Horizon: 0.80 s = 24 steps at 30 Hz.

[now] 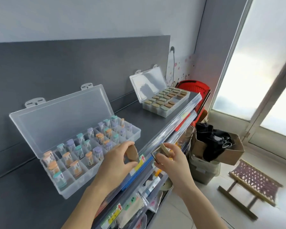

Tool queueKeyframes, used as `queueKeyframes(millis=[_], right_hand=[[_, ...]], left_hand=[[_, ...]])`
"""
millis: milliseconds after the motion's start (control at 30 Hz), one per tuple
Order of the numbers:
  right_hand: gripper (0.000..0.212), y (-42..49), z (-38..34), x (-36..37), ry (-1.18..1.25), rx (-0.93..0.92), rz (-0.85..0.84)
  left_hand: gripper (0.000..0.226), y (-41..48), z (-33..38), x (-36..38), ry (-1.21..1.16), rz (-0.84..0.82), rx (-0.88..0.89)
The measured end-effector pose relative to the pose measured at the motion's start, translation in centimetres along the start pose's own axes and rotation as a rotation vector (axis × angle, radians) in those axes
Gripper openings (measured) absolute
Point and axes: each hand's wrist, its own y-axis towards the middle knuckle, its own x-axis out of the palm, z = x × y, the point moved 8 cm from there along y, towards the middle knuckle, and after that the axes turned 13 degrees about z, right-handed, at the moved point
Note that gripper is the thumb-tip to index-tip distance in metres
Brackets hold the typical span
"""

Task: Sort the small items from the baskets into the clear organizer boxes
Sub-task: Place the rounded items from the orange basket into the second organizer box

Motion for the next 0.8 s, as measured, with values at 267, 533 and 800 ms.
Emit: queueKeyframes(millis=[267, 533, 800], right_hand=[[0.034, 11.4, -1.0, -1.2, -0.074, -0.015, 0.06], [0.041, 21.9, -3.2, -2.6, -0.024, -0.011, 0.087], [0.032, 31.3, -4.4, -3.2, 0.053, 0.02, 0.023]], left_hand=[[0.056, 10.2, 1.0, 6.9, -0.056, 0.009, 0.028], [0.054, 19.8, 3.2, 12.0, -0.057, 0.004, 0.067], [0.055, 26.7, 4.4, 17.0, -0.036, 0.019, 0.021]])
